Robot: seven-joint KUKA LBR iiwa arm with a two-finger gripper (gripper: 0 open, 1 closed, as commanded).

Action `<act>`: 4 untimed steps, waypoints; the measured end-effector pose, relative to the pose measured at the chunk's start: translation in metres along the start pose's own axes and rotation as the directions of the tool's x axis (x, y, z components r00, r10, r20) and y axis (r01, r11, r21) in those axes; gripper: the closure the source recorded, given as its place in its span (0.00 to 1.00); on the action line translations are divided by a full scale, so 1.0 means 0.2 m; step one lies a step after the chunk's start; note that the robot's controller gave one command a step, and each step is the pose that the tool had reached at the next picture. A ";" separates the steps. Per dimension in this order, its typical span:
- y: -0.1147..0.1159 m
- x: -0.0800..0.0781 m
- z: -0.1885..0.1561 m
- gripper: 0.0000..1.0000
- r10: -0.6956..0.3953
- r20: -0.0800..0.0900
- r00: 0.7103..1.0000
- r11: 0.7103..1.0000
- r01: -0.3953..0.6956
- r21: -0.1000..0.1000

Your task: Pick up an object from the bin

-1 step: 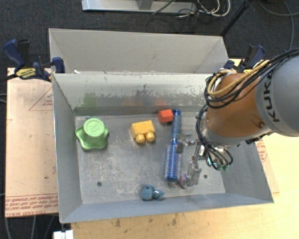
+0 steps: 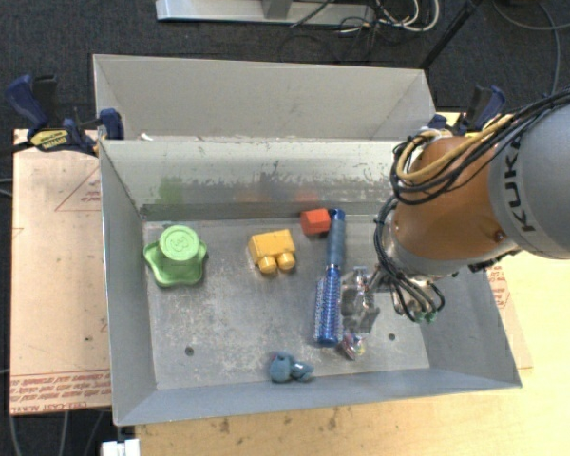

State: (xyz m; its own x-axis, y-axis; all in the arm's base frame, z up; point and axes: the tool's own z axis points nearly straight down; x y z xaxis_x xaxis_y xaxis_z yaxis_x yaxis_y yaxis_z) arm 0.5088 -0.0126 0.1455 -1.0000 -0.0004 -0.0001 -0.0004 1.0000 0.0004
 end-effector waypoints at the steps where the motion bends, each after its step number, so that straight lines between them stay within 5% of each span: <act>1: 0.00 0.00 0.00 0.00 0.000 0.000 1.000 1.000 0.000 0.000; 2: 0.18 0.07 0.38 0.00 -0.354 0.009 0.935 0.935 0.354 0.001; 4: -0.53 -0.01 0.25 0.00 -0.195 0.004 0.981 0.981 0.195 0.004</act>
Offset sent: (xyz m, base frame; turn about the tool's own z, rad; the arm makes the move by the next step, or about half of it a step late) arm 0.0000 0.0000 0.0000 0.0000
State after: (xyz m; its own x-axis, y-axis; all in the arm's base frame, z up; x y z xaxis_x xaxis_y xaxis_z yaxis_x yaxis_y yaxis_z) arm 0.5109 -0.1196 0.0949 -0.9807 -0.1955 -0.0040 -0.1955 0.9807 -0.0035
